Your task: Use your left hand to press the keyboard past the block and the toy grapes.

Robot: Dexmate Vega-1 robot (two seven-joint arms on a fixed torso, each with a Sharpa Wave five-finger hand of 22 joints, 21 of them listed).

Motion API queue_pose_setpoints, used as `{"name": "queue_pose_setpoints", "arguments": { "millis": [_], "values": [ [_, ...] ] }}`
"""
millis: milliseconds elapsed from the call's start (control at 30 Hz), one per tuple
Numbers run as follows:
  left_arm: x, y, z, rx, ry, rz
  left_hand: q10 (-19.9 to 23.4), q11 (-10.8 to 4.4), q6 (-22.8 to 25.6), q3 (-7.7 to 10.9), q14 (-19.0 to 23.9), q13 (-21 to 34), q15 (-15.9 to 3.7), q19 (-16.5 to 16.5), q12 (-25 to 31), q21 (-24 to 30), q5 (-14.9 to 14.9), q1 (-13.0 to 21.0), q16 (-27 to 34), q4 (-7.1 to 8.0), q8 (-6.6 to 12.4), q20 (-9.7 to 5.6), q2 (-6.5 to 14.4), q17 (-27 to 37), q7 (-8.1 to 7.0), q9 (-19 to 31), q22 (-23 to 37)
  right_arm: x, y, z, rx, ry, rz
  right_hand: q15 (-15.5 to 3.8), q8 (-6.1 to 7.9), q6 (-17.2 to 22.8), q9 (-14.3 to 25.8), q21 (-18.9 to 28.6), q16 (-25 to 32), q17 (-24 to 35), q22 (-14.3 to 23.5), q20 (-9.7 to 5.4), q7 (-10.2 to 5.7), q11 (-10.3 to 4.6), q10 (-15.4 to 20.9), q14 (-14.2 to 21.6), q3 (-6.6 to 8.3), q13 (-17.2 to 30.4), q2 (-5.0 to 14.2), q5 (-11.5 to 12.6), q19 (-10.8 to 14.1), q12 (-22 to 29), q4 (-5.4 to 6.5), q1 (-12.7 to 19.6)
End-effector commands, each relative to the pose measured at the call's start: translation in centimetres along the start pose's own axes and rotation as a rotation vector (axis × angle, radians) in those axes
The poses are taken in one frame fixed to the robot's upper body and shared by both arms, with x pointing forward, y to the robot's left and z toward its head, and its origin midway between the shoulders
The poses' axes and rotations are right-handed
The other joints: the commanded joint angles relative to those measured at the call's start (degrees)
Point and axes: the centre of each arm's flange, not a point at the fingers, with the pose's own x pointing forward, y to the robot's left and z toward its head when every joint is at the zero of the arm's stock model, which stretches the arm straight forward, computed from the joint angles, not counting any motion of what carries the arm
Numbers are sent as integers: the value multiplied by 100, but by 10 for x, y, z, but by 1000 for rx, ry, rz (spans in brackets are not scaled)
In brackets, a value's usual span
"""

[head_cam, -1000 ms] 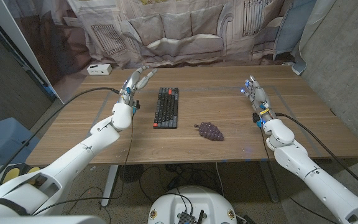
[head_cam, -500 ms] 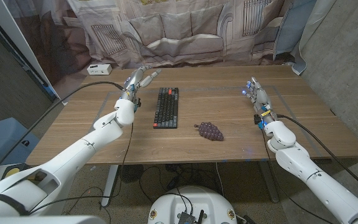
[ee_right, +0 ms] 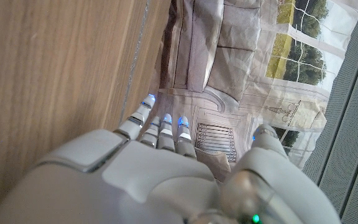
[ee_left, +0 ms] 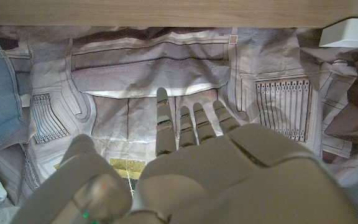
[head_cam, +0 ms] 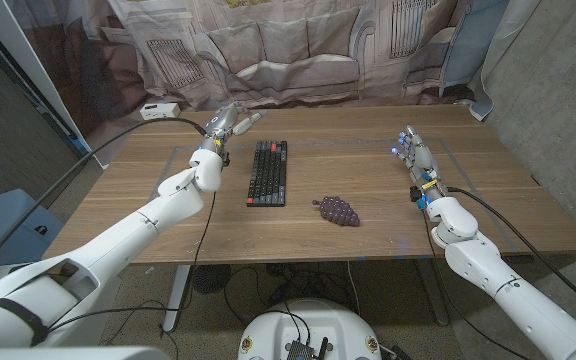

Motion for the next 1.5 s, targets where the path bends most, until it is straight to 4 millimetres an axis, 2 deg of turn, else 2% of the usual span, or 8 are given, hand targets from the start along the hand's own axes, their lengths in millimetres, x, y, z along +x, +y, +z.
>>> {"name": "queue_pose_setpoints", "arguments": {
  "millis": [33,300,400,433,567,667,867,1500],
  "values": [
    [16,0,15,104,1,-44,-67,-53,257,-56,-4,-9,-26,-29,-12,-58,7,-73,11,13,65,55,-24,32,23,10,31,-5,-3,-3,3,10,-14,21,-8,47,15,-16,20,-3,26,-4,30,25,37,30,14,14,50,2,76,24,-18,12],
    [24,0,28,169,-9,-70,-155,-121,632,-101,-75,-21,-53,-86,-15,-139,24,-142,-2,40,121,75,-29,34,38,11,35,-7,-6,-4,9,10,-23,24,-7,59,14,-34,22,-15,26,3,29,26,41,33,9,11,56,1,85,26,-21,7],
    [26,0,33,192,-12,-74,-150,-138,831,-120,-92,-26,-64,-101,-1,-168,33,-168,0,51,160,71,-30,34,90,11,37,-9,-7,-4,10,11,-26,35,-8,63,14,-44,24,-21,27,8,27,25,46,37,6,10,59,1,91,28,-23,4],
    [27,0,34,202,-11,-76,-147,-142,935,-131,-84,-29,-73,-98,6,-181,38,-182,7,57,177,68,-29,34,148,11,38,-9,-7,-4,10,12,-26,33,-8,63,14,-46,23,-22,27,11,27,29,45,35,5,9,60,1,91,27,-23,3],
    [31,-2,37,233,-9,-96,-124,-230,1088,-152,-78,-35,-96,-69,24,-192,49,-207,15,66,193,58,-33,34,106,10,40,-11,-9,-4,5,11,-27,33,-5,76,14,-58,26,-27,27,16,24,27,50,42,2,8,61,0,86,29,-23,-1],
    [33,-3,38,244,-7,-106,-113,-246,1176,-166,-75,-37,-102,-49,32,-195,53,-221,18,71,205,66,-40,34,77,10,41,-12,-9,-4,5,10,-32,14,-2,95,14,-67,33,-38,28,9,17,-35,89,59,-3,6,65,0,112,43,-26,-5],
    [38,-5,41,278,3,-137,-66,-239,1340,-196,-109,-42,-142,-101,56,-237,65,-251,9,82,222,61,-52,35,87,10,45,-13,-9,-3,12,4,-36,7,-1,105,13,-76,33,-47,28,-10,10,-11,82,61,-6,4,71,0,132,38,-30,-7],
    [49,-24,42,327,23,-239,-175,-217,1200,-270,-229,-47,-161,-230,23,-315,86,-319,-16,107,77,65,-99,36,90,14,51,-15,-2,10,-8,-36,-7,-3,2,139,13,-112,45,-71,29,-17,12,-29,115,97,-19,-1,79,-1,163,47,-37,-18]
  ]
}}
